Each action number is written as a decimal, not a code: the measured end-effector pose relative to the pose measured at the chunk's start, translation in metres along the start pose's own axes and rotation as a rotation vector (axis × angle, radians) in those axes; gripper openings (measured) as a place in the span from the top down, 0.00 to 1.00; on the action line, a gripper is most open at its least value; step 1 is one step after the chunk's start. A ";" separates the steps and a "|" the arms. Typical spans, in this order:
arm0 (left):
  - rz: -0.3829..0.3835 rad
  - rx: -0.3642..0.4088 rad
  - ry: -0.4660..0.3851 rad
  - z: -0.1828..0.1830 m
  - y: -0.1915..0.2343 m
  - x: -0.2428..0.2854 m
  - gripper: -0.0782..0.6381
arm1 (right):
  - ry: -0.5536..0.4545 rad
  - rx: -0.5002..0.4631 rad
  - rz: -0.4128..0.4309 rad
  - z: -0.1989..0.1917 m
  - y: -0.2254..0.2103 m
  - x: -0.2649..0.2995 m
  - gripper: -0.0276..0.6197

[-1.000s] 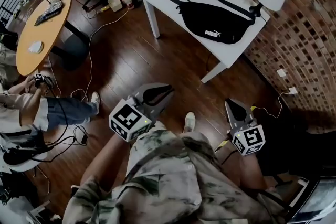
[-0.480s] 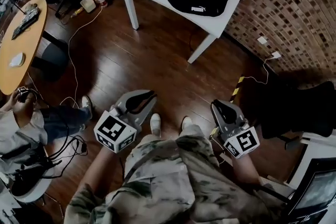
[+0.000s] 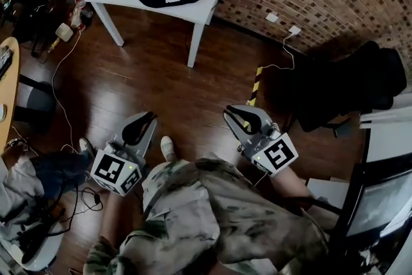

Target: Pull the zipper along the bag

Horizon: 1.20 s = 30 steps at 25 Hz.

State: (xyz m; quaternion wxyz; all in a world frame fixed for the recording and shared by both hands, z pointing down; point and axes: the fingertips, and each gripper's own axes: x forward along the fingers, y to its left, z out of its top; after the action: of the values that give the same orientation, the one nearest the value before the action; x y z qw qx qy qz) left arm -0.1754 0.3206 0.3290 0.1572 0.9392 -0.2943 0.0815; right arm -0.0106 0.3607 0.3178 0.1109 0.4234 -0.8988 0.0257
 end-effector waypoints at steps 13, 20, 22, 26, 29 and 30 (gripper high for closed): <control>-0.034 0.022 0.037 -0.028 -0.136 0.043 0.83 | 0.019 0.026 0.051 -0.041 0.013 -0.127 0.89; -0.013 0.028 0.045 -0.035 -0.160 0.042 0.83 | 0.015 0.008 0.071 -0.048 0.013 -0.149 0.89; -0.010 0.028 0.048 -0.038 -0.165 0.040 0.83 | 0.012 0.003 0.077 -0.049 0.014 -0.152 0.89; -0.003 0.029 0.043 -0.045 -0.169 0.039 0.83 | 0.010 -0.004 0.081 -0.053 0.012 -0.157 0.89; 0.004 0.028 0.044 -0.045 -0.169 0.038 0.83 | 0.010 -0.002 0.079 -0.054 0.012 -0.157 0.89; 0.006 0.028 0.043 -0.045 -0.169 0.036 0.83 | 0.008 -0.003 0.080 -0.054 0.013 -0.157 0.89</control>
State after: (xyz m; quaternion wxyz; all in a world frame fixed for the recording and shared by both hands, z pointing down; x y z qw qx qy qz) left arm -0.0508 0.4486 0.3385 0.1503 0.9384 -0.2926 0.1063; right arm 0.0853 0.4952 0.3361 0.1140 0.3867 -0.9146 0.0307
